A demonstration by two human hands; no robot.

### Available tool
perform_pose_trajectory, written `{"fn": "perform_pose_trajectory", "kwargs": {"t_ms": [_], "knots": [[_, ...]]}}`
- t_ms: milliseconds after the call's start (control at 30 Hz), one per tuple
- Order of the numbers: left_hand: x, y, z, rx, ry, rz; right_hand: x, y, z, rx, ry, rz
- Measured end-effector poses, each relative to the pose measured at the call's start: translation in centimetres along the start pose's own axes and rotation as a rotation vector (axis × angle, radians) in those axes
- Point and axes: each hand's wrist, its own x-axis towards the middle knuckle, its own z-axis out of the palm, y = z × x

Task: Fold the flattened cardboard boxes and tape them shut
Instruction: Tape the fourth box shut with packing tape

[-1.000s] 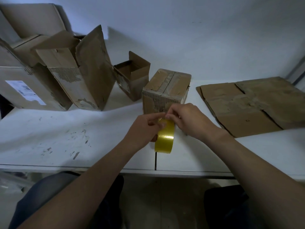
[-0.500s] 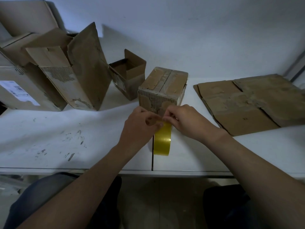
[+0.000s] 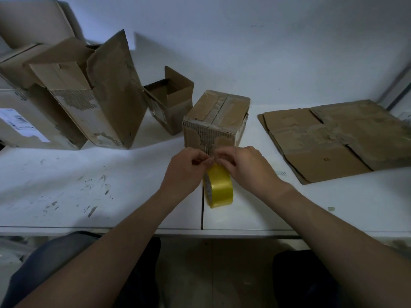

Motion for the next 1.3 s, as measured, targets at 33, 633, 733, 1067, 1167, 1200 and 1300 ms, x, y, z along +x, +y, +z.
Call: {"fn": "perform_pose_trajectory", "kwargs": {"t_ms": [33, 633, 733, 1067, 1167, 1200, 1300], "knots": [[0.0, 0.0, 0.1, -0.037, -0.007, -0.021, -0.1, -0.1, 0.2, 0.011, 0.029, -0.004], [-0.4, 0.7, 1.1, -0.276, -0.024, -0.162, 0.2, 0.7, -0.4, 0.147, 0.068, 0.028], [-0.4, 1.0, 0.8, -0.457, -0.036, -0.274, 0.4, 0.9, -0.5, 0.165, 0.035, 0.062], [-0.5, 1.1, 0.0, -0.642, -0.145, -0.389, 0.4, 0.7, -0.7, 0.197, 0.001, 0.059], [-0.8, 1.3, -0.1, -0.65, -0.177, -0.357, 0.5, 0.4, -0.8, 0.199, -0.009, 0.053], [-0.8, 1.3, -0.1, -0.653, -0.182, -0.352, 0.4, 0.3, -0.9, 0.181, -0.003, 0.041], [-0.8, 1.3, 0.0, -0.679, -0.2, -0.372, 0.1, -0.1, -1.2, 0.045, 0.036, -0.042]]}}
